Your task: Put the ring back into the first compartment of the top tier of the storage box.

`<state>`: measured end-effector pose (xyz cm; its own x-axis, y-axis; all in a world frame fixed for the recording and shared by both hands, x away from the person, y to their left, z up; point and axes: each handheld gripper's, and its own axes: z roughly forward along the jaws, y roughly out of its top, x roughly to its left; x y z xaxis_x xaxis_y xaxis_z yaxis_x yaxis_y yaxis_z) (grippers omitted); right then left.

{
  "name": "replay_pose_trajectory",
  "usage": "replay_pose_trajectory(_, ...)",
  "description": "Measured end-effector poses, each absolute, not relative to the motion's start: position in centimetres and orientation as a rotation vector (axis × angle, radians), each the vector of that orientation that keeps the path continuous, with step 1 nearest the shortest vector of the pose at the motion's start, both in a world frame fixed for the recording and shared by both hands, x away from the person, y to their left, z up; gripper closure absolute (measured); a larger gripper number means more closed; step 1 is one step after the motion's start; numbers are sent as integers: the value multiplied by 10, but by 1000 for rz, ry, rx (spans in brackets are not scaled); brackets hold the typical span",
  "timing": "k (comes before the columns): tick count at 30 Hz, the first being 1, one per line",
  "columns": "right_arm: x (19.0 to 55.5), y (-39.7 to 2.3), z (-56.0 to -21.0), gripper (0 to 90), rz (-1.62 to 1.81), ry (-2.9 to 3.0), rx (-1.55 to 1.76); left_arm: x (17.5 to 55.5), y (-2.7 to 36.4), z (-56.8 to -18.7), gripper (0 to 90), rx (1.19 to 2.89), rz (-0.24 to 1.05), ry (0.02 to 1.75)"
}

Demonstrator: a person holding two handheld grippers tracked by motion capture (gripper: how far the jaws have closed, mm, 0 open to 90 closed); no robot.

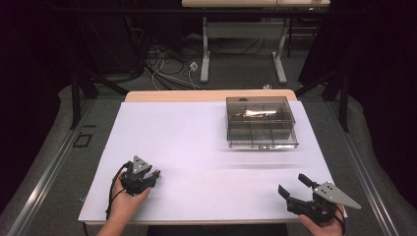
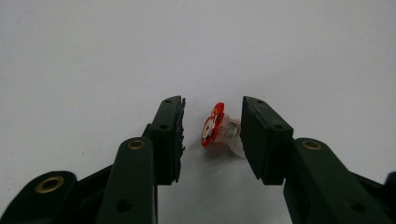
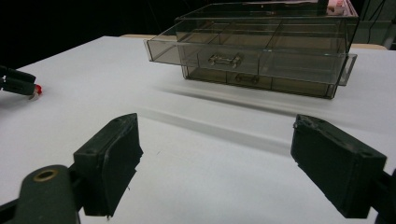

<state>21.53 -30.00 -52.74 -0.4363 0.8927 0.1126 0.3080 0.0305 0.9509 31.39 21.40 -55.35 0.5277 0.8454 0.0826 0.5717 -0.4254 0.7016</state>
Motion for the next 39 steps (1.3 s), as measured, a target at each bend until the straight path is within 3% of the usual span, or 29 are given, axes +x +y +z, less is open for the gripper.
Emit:
replay_pose_trajectory(17,215,-301,-527,152,1424,1781,1228,318,208,-557,683,2172,536,1143)
replay_pose_trajectory(39,216,-301,-528,152,1425,1781,1228,317,211,-555,717,2131,485,1203)
